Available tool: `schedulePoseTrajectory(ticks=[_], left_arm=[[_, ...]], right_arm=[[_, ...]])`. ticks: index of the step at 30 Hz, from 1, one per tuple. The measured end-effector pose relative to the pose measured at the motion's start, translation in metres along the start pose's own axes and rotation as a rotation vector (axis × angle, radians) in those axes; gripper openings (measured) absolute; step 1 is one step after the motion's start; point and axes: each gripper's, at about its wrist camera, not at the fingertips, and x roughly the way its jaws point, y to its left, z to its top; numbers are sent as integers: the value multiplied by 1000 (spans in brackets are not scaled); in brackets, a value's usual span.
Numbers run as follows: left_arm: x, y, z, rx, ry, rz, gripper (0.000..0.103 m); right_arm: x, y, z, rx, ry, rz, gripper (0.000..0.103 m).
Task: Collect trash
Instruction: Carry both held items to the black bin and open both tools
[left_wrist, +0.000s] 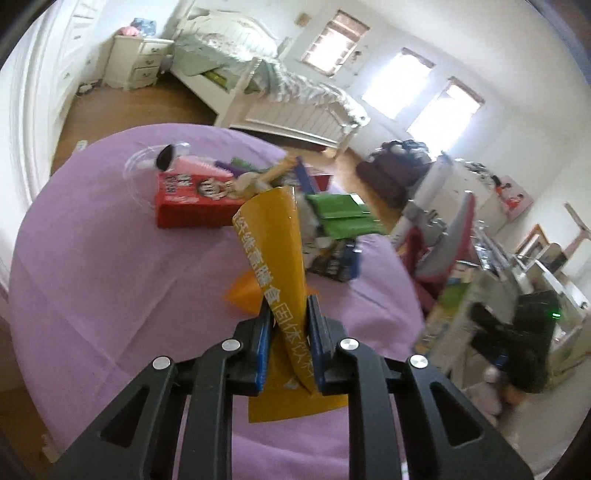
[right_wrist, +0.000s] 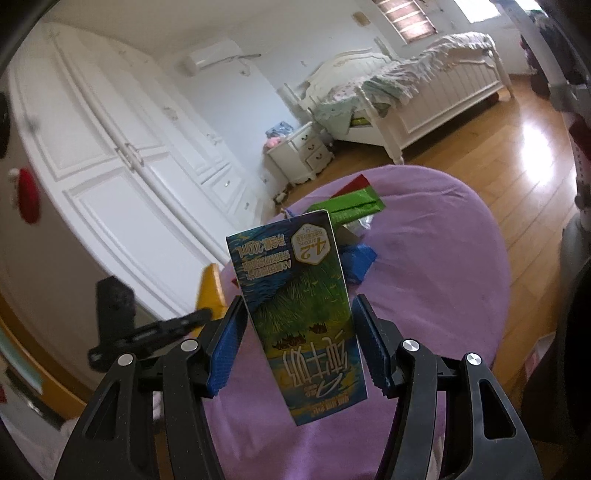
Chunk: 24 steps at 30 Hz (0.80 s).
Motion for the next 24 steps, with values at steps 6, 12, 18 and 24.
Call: schedulePoseTrajectory(ticks=[6,12,18,24], left_arm=[[30,-71,6,107,23,-141,19],[117,-172,-6,212,151,-361,19],[215,-267,-35,301,324,-507,19],[293,-315,-76,409,484,-446,20]], right_arm=[[-35,-42,3,87,-92,-46,59],[-102,-111,0,223,-231,-233,59],[-145,-189,-26,397,-274,-430,59],[-138,-248,-52,528,-233,-487,59]])
